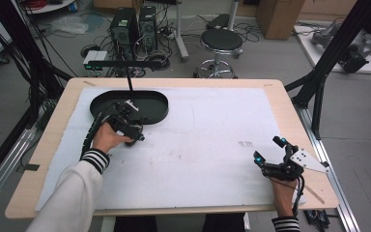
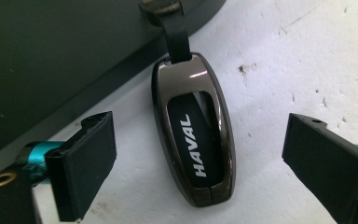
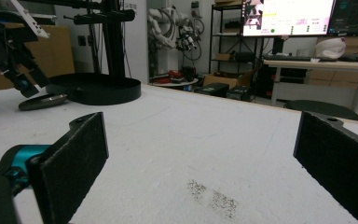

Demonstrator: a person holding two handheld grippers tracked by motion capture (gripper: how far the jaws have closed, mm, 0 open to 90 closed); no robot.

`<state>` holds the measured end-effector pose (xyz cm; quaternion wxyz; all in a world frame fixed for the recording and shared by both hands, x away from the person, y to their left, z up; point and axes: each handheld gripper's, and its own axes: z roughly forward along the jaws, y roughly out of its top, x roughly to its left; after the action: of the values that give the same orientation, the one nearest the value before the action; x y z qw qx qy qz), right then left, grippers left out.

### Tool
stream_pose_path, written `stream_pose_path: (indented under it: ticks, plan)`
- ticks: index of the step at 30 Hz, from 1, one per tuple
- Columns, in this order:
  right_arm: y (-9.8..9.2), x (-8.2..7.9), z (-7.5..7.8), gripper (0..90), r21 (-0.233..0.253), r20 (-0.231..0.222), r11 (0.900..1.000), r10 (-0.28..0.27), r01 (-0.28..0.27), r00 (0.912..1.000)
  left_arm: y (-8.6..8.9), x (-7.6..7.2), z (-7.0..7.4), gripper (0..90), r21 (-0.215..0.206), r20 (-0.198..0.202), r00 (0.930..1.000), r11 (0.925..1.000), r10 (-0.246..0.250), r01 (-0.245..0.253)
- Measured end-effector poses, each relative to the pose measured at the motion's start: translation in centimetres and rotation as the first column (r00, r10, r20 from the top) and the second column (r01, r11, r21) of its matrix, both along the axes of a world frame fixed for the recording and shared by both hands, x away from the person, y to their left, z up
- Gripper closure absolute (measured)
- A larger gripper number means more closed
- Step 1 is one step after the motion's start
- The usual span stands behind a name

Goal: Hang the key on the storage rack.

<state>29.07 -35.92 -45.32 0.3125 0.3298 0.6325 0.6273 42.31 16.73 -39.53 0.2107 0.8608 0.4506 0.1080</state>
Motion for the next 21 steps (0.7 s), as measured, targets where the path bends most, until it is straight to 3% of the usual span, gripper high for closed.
stream_pose_path:
  ticks: [9, 21]
  plan:
    - [0.00, 0.00, 0.00, 1.9, -0.001, 0.000, 1.000, -0.001, 0.001, 1.0000, -0.15, 0.48, -0.61, 16.8, 0.016, -0.055, 0.9982, 0.9996, 0.024, -0.023]
    - [0.00, 0.00, 0.00, 1.9, -0.001, 0.000, 1.000, 0.000, 0.000, 1.0000, -0.46, 0.75, -0.95, 26.1, 0.024, -0.091, 0.9946, 0.9985, 0.051, -0.049]
